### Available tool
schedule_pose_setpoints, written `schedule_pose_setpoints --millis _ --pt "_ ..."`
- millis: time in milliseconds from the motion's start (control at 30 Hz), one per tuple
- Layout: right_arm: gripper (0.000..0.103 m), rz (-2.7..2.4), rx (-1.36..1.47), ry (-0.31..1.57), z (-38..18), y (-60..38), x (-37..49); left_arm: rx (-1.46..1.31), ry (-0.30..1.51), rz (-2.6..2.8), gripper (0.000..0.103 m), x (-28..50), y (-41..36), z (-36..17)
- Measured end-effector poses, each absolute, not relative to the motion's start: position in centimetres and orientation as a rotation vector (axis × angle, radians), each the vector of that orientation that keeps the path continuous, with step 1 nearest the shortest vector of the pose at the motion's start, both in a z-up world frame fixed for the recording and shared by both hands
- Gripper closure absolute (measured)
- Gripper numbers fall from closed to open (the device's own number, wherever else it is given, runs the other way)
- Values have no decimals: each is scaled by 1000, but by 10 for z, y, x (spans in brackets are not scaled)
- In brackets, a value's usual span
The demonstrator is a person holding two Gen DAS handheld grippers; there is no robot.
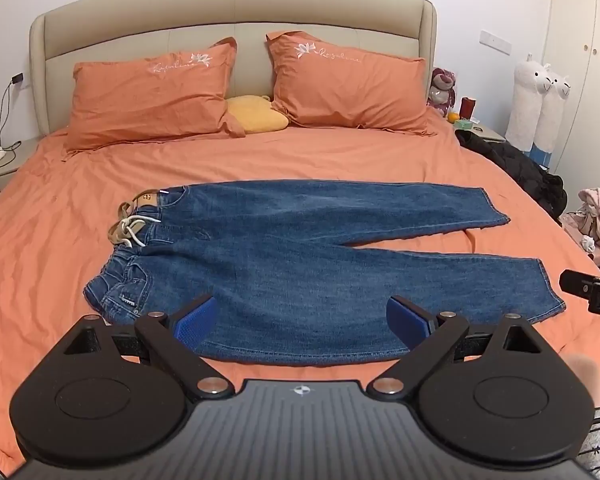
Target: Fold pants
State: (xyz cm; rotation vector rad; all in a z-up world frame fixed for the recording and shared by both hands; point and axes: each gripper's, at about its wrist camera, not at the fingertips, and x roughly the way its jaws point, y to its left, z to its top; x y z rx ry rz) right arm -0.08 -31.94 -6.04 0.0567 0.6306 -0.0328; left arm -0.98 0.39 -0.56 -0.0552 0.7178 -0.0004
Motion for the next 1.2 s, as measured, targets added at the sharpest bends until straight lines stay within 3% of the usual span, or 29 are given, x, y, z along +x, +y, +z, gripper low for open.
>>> schedule_pose_setpoints --millis 1200 --pt "5 -12 34 725 -82 -310 -4 -67 826 37 0 -18 13 -26"
